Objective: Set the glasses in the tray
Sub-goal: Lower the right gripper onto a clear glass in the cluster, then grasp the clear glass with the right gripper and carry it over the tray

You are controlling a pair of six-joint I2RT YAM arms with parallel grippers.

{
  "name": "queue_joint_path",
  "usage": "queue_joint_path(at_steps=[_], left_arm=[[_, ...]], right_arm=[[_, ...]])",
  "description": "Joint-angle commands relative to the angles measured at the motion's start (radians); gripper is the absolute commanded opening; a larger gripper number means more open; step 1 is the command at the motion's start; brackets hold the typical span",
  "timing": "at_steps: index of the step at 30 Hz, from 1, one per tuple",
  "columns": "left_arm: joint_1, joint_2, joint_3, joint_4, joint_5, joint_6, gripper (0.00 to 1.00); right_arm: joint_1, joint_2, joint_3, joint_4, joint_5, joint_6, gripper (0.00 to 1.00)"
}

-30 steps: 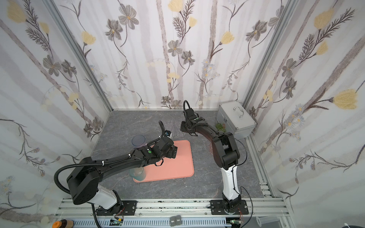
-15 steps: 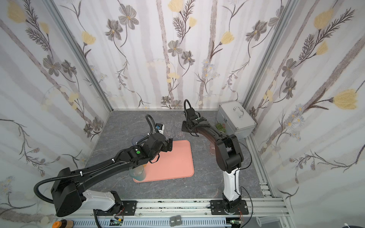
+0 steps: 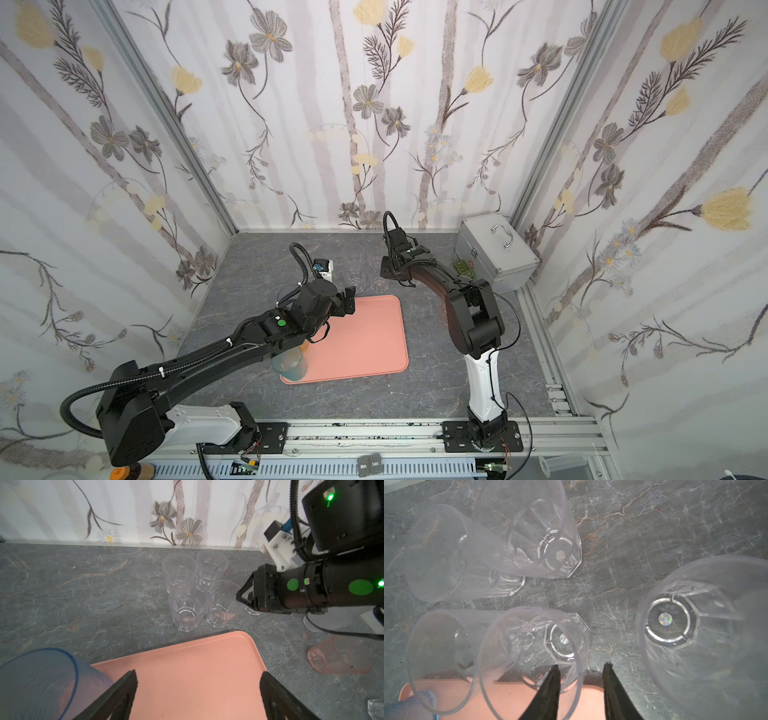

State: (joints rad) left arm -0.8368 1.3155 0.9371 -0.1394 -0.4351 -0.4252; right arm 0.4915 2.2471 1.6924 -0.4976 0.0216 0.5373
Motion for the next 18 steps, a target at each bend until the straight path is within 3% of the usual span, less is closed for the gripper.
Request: queue_joint_path(at_steps=[1,8,18], left_arm=[[0.0,0.023,-0.01,0.035,0.024,-0.033,0.95],[-0.001,0.053,-0.004,0.037,0.039,-0.025,1.0],[0.017,0.058,0.069,0.034,0.054,0.062,1.0]], right_arm=[[-0.001,0.034,0.031,0.001,0.003,-0.011,0.3],[0.0,-0.033,-0.015,-0.002,0.061,-0.039,0.06],[0.018,-0.224,-0.108,-0.049,0.085,-0.062,0.01]])
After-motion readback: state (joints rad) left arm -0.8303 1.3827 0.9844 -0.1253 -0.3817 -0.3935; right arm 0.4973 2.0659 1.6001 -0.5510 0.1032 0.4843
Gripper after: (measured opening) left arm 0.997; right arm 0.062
